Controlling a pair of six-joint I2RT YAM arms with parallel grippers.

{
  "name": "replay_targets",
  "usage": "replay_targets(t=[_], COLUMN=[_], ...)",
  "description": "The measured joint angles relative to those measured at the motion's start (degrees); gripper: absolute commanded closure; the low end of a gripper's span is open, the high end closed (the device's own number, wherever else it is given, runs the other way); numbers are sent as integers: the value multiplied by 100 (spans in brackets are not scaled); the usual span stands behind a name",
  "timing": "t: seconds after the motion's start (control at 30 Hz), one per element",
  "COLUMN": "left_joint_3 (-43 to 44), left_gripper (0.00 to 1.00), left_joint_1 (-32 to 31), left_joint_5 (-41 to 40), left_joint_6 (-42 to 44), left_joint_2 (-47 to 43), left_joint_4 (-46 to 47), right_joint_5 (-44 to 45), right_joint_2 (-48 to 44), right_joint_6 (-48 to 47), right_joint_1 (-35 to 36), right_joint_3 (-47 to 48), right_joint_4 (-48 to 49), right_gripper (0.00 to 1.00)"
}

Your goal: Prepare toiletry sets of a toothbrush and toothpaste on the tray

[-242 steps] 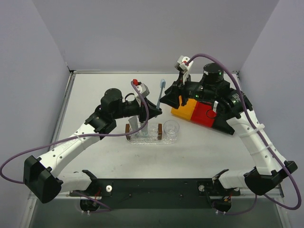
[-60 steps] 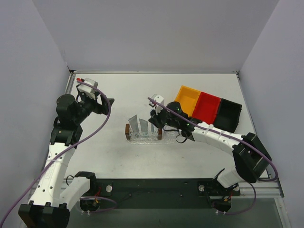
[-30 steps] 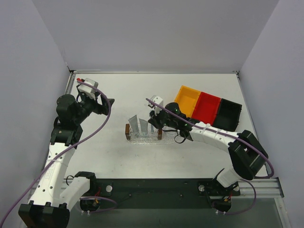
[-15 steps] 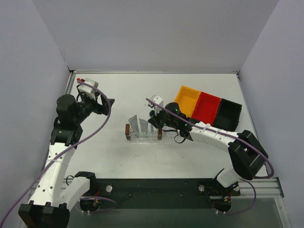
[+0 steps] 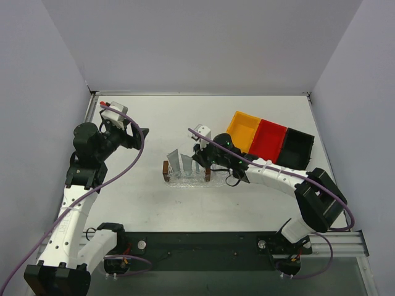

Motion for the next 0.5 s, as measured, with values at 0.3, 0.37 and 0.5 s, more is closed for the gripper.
replay_targets(t=[0.3, 0.37, 0.5], left_joint_3=[0, 0, 0], left_gripper=[14, 14, 14], left_joint_1=[0, 0, 0], left_joint_5=[-2, 0, 0], left_joint_6=[0, 0, 0], left_joint_2=[0, 0, 0], left_joint_4=[0, 0, 0], right_joint_5=[9, 20, 26], right_joint_2=[0, 0, 0], right_joint_6=[-2, -2, -2], right_joint_1=[7, 7, 7], right_joint_3=[0, 0, 0], right_joint_4=[0, 0, -11], right_gripper=[91, 87, 84])
